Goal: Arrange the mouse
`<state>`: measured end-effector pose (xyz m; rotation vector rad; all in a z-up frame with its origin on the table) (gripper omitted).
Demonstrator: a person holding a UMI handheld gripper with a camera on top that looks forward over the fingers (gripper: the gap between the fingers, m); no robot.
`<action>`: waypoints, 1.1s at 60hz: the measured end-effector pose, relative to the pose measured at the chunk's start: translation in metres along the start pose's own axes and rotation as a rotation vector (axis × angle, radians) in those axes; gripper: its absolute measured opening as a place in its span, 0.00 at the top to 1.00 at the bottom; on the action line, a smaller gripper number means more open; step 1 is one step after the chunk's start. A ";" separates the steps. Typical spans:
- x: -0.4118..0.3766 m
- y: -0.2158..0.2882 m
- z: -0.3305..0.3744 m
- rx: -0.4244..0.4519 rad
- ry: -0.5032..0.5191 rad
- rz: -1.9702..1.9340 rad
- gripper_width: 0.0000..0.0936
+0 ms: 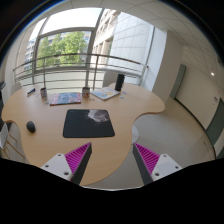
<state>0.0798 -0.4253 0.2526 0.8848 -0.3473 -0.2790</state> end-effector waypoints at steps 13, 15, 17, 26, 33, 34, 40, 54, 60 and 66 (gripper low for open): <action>-0.046 -0.052 -0.009 -0.082 0.056 0.049 0.10; -0.064 -0.066 -0.014 -0.100 0.081 0.052 0.10; -0.083 -0.075 -0.014 -0.117 0.117 0.052 0.10; -0.188 -0.096 -0.033 -0.148 0.263 0.041 0.10; -0.283 -0.084 -0.056 -0.119 0.358 0.053 0.09; -0.297 -0.081 -0.061 -0.114 0.367 0.060 0.09; -0.367 -0.063 -0.090 -0.074 0.403 0.095 0.09; -0.465 -0.034 -0.159 -0.059 0.416 0.148 0.10; -0.479 -0.019 -0.179 -0.048 0.411 0.143 0.11; -0.485 -0.003 -0.204 -0.036 0.398 0.140 0.11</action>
Point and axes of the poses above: the point between the fingertips, and its own axes, seen from behind it with the camera up: x to the right, y up, z backward, against the way the camera looks, the point moved 9 cm from there along z, backward, against the way the camera looks, and after that the axes turned 1 degree about -z, right-handed, at the moved point
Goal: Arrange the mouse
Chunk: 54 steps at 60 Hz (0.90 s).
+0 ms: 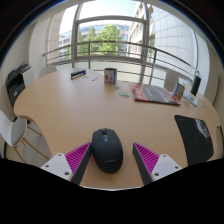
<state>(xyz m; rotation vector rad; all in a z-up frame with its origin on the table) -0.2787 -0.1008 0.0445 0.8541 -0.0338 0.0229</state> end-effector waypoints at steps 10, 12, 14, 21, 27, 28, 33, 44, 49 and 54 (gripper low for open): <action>-0.003 0.009 -0.011 0.006 0.009 -0.044 0.40; -0.003 0.009 -0.012 0.011 0.007 -0.043 0.44; -0.004 0.009 -0.012 0.013 0.003 -0.044 0.47; -0.005 0.011 -0.012 0.005 -0.009 -0.029 0.57; -0.006 0.022 -0.001 0.025 0.015 -0.017 0.59; -0.006 0.027 0.004 0.037 0.023 -0.017 0.59; 0.004 0.070 0.042 0.150 0.062 -0.039 0.59; 0.111 0.162 0.128 0.393 0.060 -0.138 0.60; 0.186 0.171 0.138 0.417 0.002 -0.176 0.60; 0.260 0.141 0.113 0.346 -0.075 -0.164 0.60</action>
Point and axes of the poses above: the point between the fingertips, and its own axes, seen from behind it with the camera up: x to the right, y up, z backward, against the way the camera looks, the point moved 9 cm from there along z, backward, against the way the camera looks, and after that the axes turned 1 degree about -z, right-handed, at the moved point
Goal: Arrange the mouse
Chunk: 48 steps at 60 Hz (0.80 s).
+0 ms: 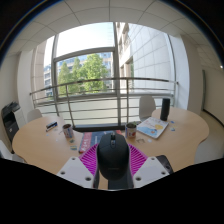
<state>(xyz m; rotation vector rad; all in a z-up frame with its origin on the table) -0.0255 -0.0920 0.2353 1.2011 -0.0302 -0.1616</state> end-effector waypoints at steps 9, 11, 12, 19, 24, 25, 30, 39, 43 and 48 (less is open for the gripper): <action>0.105 -0.086 -0.042 -0.202 -0.063 0.044 0.59; 0.117 -0.115 -0.054 -0.231 -0.059 0.049 0.59; 0.122 -0.120 -0.056 -0.248 -0.052 0.049 0.59; 0.140 -0.147 -0.063 -0.323 -0.020 0.042 0.52; 0.142 -0.164 -0.070 -0.368 0.008 0.024 0.46; 0.142 -0.164 -0.069 -0.370 0.012 0.023 0.45; 0.141 -0.157 -0.063 -0.354 0.014 0.058 0.34; 0.137 -0.136 -0.034 -0.309 -0.001 0.080 0.10; 0.135 -0.122 -0.011 -0.292 -0.016 0.087 0.09; 0.132 -0.109 0.023 -0.269 -0.039 0.098 0.09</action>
Point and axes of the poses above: the point between the fingertips, and its own axes, seen from behind it with the camera up: x to the right, y up, z backward, against the way the camera looks, the point moved 9 cm from there along z, backward, against the way the camera looks, and after that the axes turned 1 degree about -z, right-handed, at the moved point
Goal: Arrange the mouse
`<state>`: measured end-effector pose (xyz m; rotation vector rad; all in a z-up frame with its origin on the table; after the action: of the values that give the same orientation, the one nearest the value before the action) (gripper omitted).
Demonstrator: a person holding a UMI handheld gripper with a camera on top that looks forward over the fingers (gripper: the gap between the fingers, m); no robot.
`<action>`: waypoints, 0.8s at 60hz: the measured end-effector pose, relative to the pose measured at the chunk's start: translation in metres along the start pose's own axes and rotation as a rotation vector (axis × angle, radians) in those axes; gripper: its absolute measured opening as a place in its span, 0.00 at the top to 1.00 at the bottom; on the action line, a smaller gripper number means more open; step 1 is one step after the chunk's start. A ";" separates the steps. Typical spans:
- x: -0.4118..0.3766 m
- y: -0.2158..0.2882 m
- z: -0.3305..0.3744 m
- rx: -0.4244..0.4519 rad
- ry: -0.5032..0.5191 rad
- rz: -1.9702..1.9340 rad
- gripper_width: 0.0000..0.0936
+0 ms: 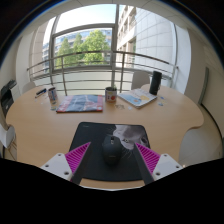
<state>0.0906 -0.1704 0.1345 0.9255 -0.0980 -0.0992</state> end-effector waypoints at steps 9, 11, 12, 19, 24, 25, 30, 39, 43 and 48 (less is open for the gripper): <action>-0.006 -0.003 0.075 0.048 -0.041 0.013 0.09; -0.009 -0.005 0.092 0.057 -0.052 0.022 0.09; -0.010 -0.007 0.100 0.061 -0.057 0.026 0.10; -0.017 -0.022 0.156 0.081 -0.083 0.049 0.10; -0.026 -0.037 0.188 0.085 -0.080 0.056 0.10; -0.028 -0.039 0.193 0.085 -0.079 0.057 0.10; -0.034 -0.051 0.216 0.084 -0.071 0.059 0.10; -0.038 -0.064 0.239 0.084 -0.069 0.038 0.10; -0.040 -0.066 0.246 0.085 -0.069 0.031 0.10; -0.040 -0.065 0.252 0.090 -0.072 0.032 0.10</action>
<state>0.0159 -0.4034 0.2318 1.0098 -0.1854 -0.0989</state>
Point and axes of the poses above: the point between the fingertips, and its own axes, seen from behind it with the camera up: x to the right, y up, z backward, against the way the camera looks, the point moved 9 cm from there along z, backward, against the way the camera looks, and after that the axes turned 1 degree about -z, right-handed, at the moved point
